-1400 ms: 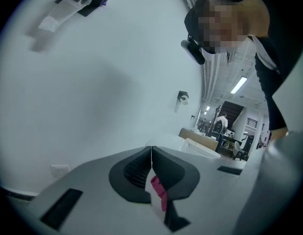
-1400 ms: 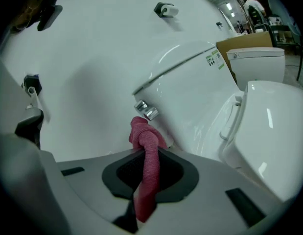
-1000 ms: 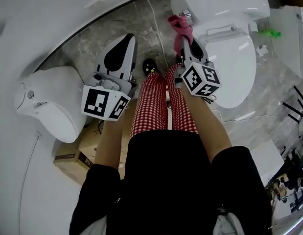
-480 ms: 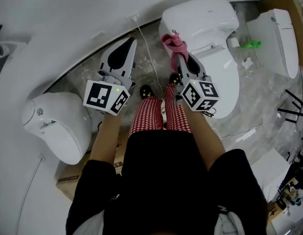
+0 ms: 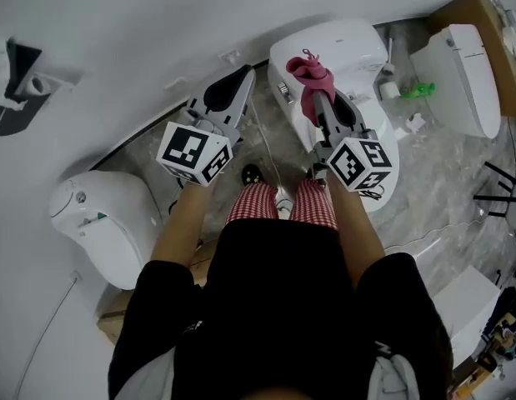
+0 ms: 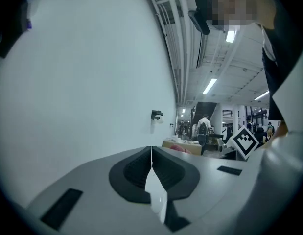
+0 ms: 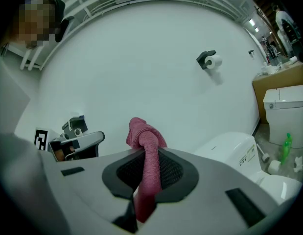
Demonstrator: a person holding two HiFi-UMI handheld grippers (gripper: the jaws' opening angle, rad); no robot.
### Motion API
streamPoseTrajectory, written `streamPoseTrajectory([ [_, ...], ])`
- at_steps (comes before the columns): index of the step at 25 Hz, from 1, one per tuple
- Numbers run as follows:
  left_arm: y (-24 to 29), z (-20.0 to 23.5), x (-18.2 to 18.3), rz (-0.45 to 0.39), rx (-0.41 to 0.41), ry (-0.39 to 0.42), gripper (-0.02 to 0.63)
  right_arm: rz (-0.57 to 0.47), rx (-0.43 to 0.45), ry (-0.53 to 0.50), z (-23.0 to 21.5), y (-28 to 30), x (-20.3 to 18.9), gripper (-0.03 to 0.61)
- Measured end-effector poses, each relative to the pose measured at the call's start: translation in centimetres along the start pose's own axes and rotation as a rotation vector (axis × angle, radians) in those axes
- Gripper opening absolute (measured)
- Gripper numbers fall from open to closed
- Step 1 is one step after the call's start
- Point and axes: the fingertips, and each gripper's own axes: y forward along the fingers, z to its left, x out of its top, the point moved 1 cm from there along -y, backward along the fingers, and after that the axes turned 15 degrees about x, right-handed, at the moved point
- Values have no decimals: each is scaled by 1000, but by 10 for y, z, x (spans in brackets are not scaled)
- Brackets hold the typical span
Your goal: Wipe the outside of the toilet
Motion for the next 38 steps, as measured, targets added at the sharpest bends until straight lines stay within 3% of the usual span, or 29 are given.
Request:
streamPoseTrajectory([
  [6, 15, -48, 24, -13, -35, 36, 11, 4, 86, -28, 7, -12, 34, 55],
  [11, 28, -95, 36, -18, -41, 70, 11, -53, 192, -82, 11, -32, 74, 55],
  [18, 40, -154, 60, -31, -39, 120, 11, -88, 239, -115, -3, -73, 116, 55],
  [25, 40, -170, 69, -11, -51, 197, 11, -104, 316, -159, 6, -82, 135, 55],
  [30, 38, -173, 74, -3, -45, 198, 11, -104, 359, -200, 14, -89, 146, 55],
  [33, 32, -177, 77, 13, -36, 263, 11, -115, 392, -215, 21, -93, 152, 55],
  [38, 20, -182, 76, 40, -25, 251, 11, -124, 457, -273, 33, -92, 156, 55],
])
